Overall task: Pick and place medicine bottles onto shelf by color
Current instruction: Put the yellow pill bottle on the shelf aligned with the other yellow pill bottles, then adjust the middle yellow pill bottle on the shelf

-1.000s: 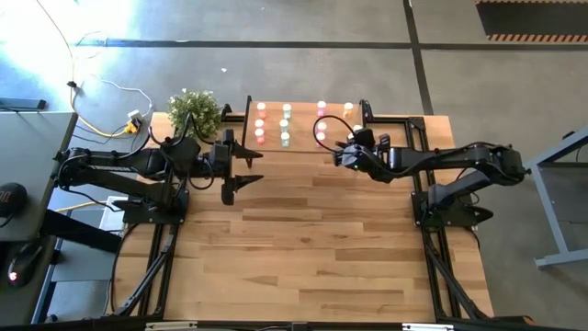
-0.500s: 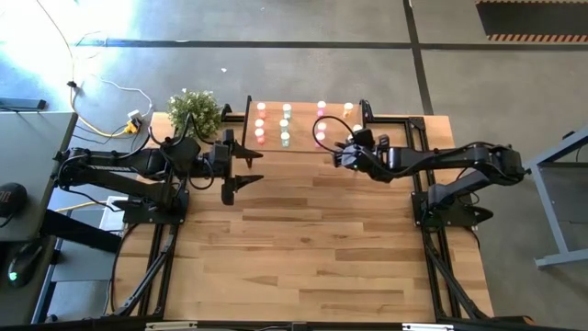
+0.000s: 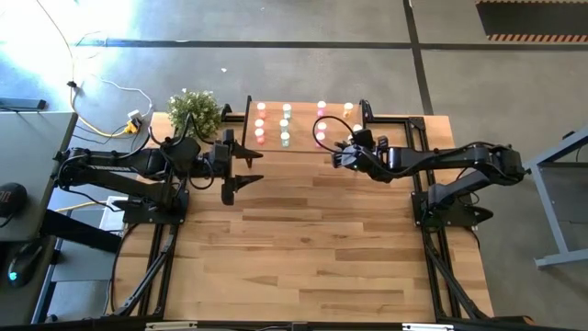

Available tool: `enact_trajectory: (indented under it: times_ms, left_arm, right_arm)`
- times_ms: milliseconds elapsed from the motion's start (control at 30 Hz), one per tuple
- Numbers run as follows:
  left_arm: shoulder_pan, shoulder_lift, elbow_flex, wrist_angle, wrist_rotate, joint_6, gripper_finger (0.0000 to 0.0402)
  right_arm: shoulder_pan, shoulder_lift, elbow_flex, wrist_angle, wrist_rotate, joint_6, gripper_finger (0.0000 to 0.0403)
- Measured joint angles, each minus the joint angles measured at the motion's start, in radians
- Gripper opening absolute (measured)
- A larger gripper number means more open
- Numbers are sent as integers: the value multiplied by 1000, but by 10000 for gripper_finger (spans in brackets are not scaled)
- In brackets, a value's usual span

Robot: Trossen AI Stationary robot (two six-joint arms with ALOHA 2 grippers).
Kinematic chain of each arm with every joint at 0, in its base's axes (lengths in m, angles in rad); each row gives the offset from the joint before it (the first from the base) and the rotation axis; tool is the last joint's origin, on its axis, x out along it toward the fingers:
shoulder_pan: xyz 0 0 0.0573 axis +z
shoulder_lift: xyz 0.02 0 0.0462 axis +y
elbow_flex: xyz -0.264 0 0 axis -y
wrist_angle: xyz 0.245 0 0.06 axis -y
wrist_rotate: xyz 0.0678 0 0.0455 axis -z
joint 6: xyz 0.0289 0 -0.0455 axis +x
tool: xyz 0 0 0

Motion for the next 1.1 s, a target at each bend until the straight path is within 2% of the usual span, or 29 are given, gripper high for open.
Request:
enact_trajectory:
  times_ms: [433,1100]
  left_arm:
    - [0,0,0,0,0,0,266]
    - [0,0,0,2,1,-1,266]
  right_arm:
    - [1,-6,0,-15,4,29,165]
    - [68,-35,1,-112,-6,144,165]
